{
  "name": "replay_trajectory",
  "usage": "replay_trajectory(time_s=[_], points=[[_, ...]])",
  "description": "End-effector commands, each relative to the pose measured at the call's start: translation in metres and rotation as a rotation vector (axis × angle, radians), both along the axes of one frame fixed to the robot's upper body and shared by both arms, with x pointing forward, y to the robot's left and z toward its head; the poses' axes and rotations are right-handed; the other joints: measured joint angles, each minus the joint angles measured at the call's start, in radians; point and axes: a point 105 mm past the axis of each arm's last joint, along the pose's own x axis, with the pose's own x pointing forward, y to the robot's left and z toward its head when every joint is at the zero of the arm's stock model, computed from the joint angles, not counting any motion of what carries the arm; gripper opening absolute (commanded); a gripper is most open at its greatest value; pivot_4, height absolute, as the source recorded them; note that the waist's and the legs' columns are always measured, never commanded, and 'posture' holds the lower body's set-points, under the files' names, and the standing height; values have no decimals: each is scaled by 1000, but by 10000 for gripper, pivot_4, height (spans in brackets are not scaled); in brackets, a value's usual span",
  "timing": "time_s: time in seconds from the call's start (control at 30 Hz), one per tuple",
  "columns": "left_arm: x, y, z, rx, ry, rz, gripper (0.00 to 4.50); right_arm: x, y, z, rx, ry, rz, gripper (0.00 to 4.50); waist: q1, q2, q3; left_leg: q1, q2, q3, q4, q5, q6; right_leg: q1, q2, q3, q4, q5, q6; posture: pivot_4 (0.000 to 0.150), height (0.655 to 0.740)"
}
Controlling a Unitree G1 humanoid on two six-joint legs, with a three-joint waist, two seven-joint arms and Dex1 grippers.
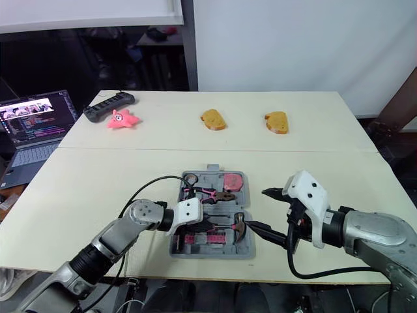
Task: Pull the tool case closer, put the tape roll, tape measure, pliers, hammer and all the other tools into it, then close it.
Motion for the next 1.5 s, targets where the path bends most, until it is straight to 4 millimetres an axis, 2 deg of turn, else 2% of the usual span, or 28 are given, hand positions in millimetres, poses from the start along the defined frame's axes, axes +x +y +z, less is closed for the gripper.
replay_trajectory(time_s=[0.03, 0.13, 0.2, 0.33, 0.43, 0.5, 0.53, 0.63, 0.67, 0.77, 0.8, 0.87, 1.07, 1.23, 1.33, 1.5], points=[[2, 27, 40, -101, -25, 2, 432, 5, -6, 3, -24, -46, -21, 45000, -4, -2, 3, 0, 0, 0, -2, 0, 0, -1, 0, 1, 0, 0, 0, 1500, 7400], [-4, 45, 89, -264, -104, -17, 432, 6, -13, -4, -48, -40, -41, 45000, 4, -1, 9, -1, 0, 1, -8, 2, -3, -5, 0, 1, 0, 0, -1, 1500, 7400], [-8, 68, 109, -289, -166, -8, 432, 7, -20, -6, -51, -51, -75, 45000, 8, -1, 10, -2, 0, 0, -8, 2, -3, -5, -1, 1, 0, 0, -1, 1500, 7400], [-13, 121, 124, -253, -146, 116, 432, 6, -42, -10, -68, -67, -169, 45000, 1, 1, 13, -2, 0, 1, -11, 2, -3, -6, -1, 1, -2, 0, -2, 1500, 7400], [-20, 164, 116, -165, -104, 218, 432, 0, -63, -12, -65, -69, -251, 45000, 2, 2, 15, -2, 0, 2, -11, 2, -3, -6, -1, 2, -2, -1, -2, 1500, 7400], [-23, 203, 104, -79, -55, 342, 5591, -9, -84, -17, -77, -48, -328, 45000, 3, 2, 15, -1, 0, 2, -11, 2, -3, -6, -1, 2, -2, -2, -5, 1500, 7400], [-22, 216, 102, -67, -55, 391, 9295, -14, -93, -20, -77, -35, -361, 45000, 3, 1, 16, -1, 0, 3, -11, 2, -3, -5, -1, 2, -2, -3, -6, 1500, 7400], [-24, 254, 89, -2, -71, 522, 24249, -31, -125, -24, -97, -14, -473, 45000, 8, 0, 17, -1, 0, 3, -11, 2, -3, -4, -1, 2, -3, -4, -6, 1500, 7400], [-25, 262, 86, 4, -67, 552, 28458, -35, -133, -25, -103, -16, -502, 45000, 5, 0, 17, -1, 0, 2, -11, 2, -3, -4, -2, 2, -4, -5, -6, 1500, 7400], [-27, 278, 78, 38, -77, 599, 44393, -40, -138, -23, -91, -35, -505, 45000, 2, 0, 19, -1, 1, 3, -12, 2, -3, -4, -2, 2, -5, -5, -6, 1500, 7400], [-28, 283, 76, 53, -83, 604, 44393, -39, -138, -22, -99, -38, -504, 45000, 0, 0, 19, -1, 1, 3, -12, 2, -4, -5, -2, 2, -5, -4, -7, 1500, 7400], [-26, 286, 76, 34, -88, 616, 44393, -38, -139, -23, -119, -41, -512, 45000, -2, 0, 19, -1, 2, 3, -12, 1, -4, -6, -2, 3, -5, -4, -7, 1500, 7400], [-21, 274, 77, 5, -98, 576, 44393, -37, -141, -25, -146, -28, -513, 45000, 4, 0, 20, -2, 1, 3, -13, 1, -4, -5, -2, 3, -8, -4, -7, 1500, 7400], [-18, 259, 72, -16, -86, 533, 44393, -32, -131, -25, -142, -29, -500, 45000, 3, 1, 20, -2, 1, 3, -13, 1, -4, -5, -2, 3, -9, -3, -7, 1500, 7400], [-18, 232, 67, -41, -76, 448, 44393, -19, -114, -30, -153, -14, -507, 45000, 0, 1, 20, -2, 2, 3, -13, 1, -4, -5, -2, 3, -9, -3, -8, 1500, 7400], [-28, 161, 61, -111, -42, 264, 44393, 26, -117, -44, -142, 7, -781, 45000, -1, 0, 20, -3, 1, 4, -12, 2, -4, -6, -2, 4, -10, -2, -9, 1500, 7400]])
